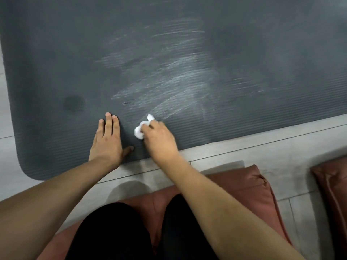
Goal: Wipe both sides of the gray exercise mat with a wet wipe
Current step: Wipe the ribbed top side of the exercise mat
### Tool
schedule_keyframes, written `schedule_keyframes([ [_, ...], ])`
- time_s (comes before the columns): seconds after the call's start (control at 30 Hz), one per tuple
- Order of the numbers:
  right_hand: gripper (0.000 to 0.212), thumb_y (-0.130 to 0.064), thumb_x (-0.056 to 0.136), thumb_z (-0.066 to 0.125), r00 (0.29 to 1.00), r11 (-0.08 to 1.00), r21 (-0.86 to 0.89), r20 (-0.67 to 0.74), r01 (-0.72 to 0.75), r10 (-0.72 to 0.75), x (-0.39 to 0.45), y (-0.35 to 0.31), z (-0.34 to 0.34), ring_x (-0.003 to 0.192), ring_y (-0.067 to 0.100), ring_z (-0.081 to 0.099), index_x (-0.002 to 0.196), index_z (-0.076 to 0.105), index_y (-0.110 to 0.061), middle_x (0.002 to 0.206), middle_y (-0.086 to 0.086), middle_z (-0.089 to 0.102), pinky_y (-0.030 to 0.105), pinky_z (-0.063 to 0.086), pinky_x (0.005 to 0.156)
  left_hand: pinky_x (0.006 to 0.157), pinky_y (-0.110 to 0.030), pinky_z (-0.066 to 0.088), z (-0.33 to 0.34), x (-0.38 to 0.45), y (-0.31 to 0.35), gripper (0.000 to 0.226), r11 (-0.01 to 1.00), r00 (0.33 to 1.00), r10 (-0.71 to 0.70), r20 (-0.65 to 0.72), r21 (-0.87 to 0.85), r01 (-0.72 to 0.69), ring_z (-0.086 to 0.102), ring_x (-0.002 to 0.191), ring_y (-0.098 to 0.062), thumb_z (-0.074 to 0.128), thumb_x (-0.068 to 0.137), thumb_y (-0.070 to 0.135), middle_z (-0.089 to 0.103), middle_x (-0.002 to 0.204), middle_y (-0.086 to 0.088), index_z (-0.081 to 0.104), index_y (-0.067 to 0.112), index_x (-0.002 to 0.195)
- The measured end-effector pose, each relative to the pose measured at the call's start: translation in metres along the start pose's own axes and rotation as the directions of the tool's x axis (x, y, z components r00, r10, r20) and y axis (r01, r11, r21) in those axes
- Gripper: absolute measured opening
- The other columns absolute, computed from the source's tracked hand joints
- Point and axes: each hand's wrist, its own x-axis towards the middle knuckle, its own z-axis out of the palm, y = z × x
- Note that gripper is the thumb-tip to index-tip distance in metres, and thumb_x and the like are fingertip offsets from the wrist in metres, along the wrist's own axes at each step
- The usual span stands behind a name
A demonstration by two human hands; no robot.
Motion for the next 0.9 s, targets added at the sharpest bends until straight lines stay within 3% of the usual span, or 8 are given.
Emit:
schedule_keyframes([
  [0.13,0.020,-0.011,0.082,0.050,0.937,0.939,-0.119,-0.175,-0.324,0.301,0.003,0.111,-0.066,0.089,0.032,0.055,0.096,0.063,-0.019,0.110,0.009,0.056,0.034,0.042,0.069,0.128,-0.042,0.004,-0.003,-0.001,0.002,0.111,1.000,1.000,-0.006,0.015,0.030,0.006,-0.010,0.157,-0.035,0.061,0.094,0.056,-0.019,0.169,-0.012,-0.014,0.007,0.160],
  [0.23,0.020,-0.011,0.085,0.049,0.725,0.766,-0.019,-0.339,-0.643,0.600,-0.004,0.171,-0.115,0.094,0.034,0.056,0.100,0.062,-0.016,0.107,0.011,0.056,0.034,0.040,0.074,0.128,-0.042,0.004,-0.004,0.000,0.004,0.112,0.998,1.000,-0.017,0.016,0.053,0.016,-0.009,0.156,-0.036,0.061,0.094,0.056,-0.020,0.168,-0.013,-0.015,0.005,0.160],
  [0.3,0.020,-0.010,0.085,0.050,0.664,0.711,-0.003,-0.359,-0.703,0.656,0.001,0.169,-0.116,0.093,0.036,0.056,0.102,0.060,-0.014,0.104,0.014,0.056,0.034,0.038,0.072,0.128,-0.043,0.005,-0.004,0.000,0.005,0.113,0.998,1.000,-0.016,0.022,0.062,0.015,-0.009,0.156,-0.037,0.061,0.094,0.056,-0.019,0.168,-0.014,-0.015,0.004,0.159],
  [0.47,0.029,-0.006,0.083,0.052,0.966,0.965,-0.073,0.038,-0.253,0.256,0.005,0.048,-0.033,0.090,0.031,0.059,0.109,0.059,-0.015,0.108,0.013,0.055,0.035,0.047,0.073,0.128,-0.046,0.009,-0.011,0.001,0.009,0.116,0.998,0.998,-0.049,0.043,0.043,0.047,-0.006,0.156,-0.038,0.068,0.091,0.051,-0.017,0.169,-0.014,-0.012,0.004,0.160],
  [0.57,0.023,-0.012,0.090,0.053,0.962,0.999,-0.011,0.271,0.040,-0.036,-0.011,-0.021,-0.005,0.097,0.033,0.053,0.113,0.055,-0.013,0.109,0.013,0.051,0.041,0.045,0.074,0.126,-0.048,0.018,-0.016,0.002,0.019,0.112,0.994,0.990,-0.103,0.091,0.030,0.101,-0.005,0.157,-0.036,0.071,0.093,0.040,-0.020,0.169,-0.011,-0.011,0.004,0.160],
  [0.67,0.020,-0.011,0.090,0.052,0.965,0.994,-0.007,0.241,0.105,-0.101,-0.010,-0.006,-0.013,0.099,0.034,0.052,0.109,0.055,-0.011,0.107,0.014,0.051,0.042,0.044,0.073,0.124,-0.050,0.023,-0.026,0.004,0.033,0.111,0.987,0.981,-0.160,0.114,0.047,0.155,0.003,0.156,-0.038,0.073,0.092,0.037,-0.016,0.168,-0.015,-0.007,0.001,0.160],
  [0.8,0.022,-0.013,0.080,0.056,0.971,0.969,-0.056,-0.001,-0.240,0.241,-0.003,0.103,-0.061,0.092,0.033,0.054,0.101,0.059,-0.017,0.104,0.013,0.056,0.038,0.050,0.074,0.116,-0.058,0.033,-0.039,0.007,0.054,0.095,0.987,0.987,-0.158,0.035,-0.008,0.158,0.016,0.150,-0.043,0.072,0.089,0.036,0.001,0.168,-0.015,0.014,0.005,0.158],
  [0.9,0.018,-0.011,0.082,0.054,0.771,0.802,-0.006,-0.281,-0.597,0.571,-0.007,0.185,-0.115,0.088,0.036,0.056,0.100,0.057,-0.016,0.103,0.014,0.054,0.036,0.045,0.074,0.113,-0.062,0.035,-0.046,0.015,0.074,0.091,0.999,0.999,-0.019,-0.049,-0.039,0.017,0.015,0.151,-0.041,0.071,0.087,0.039,0.005,0.168,-0.010,0.018,0.017,0.158],
])
